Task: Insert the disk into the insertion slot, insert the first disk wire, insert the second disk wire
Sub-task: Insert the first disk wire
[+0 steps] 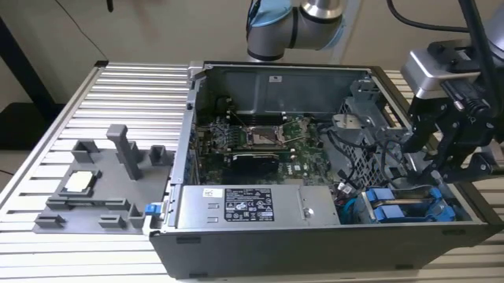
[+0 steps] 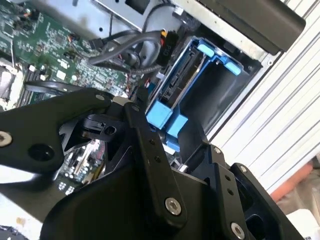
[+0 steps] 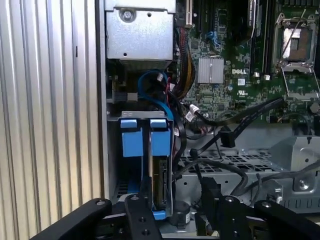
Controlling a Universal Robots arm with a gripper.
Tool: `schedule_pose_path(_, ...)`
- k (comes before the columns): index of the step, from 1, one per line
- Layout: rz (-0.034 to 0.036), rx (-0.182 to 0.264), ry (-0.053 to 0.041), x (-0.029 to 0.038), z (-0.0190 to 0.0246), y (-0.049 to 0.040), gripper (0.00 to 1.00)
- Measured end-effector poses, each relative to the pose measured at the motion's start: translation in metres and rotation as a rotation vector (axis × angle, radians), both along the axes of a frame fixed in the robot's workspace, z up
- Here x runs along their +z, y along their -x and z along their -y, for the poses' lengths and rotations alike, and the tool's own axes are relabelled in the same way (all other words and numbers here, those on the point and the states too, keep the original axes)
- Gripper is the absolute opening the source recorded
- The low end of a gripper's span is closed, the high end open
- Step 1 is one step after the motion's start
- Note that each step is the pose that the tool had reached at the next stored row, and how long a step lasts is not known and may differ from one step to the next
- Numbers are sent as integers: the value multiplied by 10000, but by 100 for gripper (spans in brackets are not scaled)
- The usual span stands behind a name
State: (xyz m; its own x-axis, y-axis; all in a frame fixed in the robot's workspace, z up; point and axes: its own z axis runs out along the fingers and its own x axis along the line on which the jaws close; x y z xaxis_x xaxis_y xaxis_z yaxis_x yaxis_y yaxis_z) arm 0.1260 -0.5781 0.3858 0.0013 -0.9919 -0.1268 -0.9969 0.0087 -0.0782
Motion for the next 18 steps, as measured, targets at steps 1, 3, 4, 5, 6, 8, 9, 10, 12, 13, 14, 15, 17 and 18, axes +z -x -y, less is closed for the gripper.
schedule_pose_path(1,107,0,-147,0,0,2,53)
schedule_pose_path(3,237,8,-344,0,0,1,53)
schedule_pose_path(4,237,50,-344,0,-1,-2,53)
schedule_pose_path(5,236,115,-345,0,0,-8,53)
schedule_pose_path(6,230,187,-349,-1,1,-19,53)
schedule_pose_path(8,208,275,-347,0,0,-50,53)
schedule_pose_path(9,202,313,-349,0,0,-70,53)
schedule_pose_path(10,198,340,-349,0,0,-88,53)
schedule_pose_path(12,185,364,-349,0,0,-126,53)
schedule_pose_path(13,178,367,-350,0,0,-144,53)
schedule_pose_path(14,171,369,-351,-1,0,-163,53)
schedule_pose_path(15,165,370,-350,0,-1,-181,53)
schedule_pose_path(17,154,375,-351,-1,-1,-217,53)
schedule_pose_path(18,149,377,-350,0,-2,-234,53)
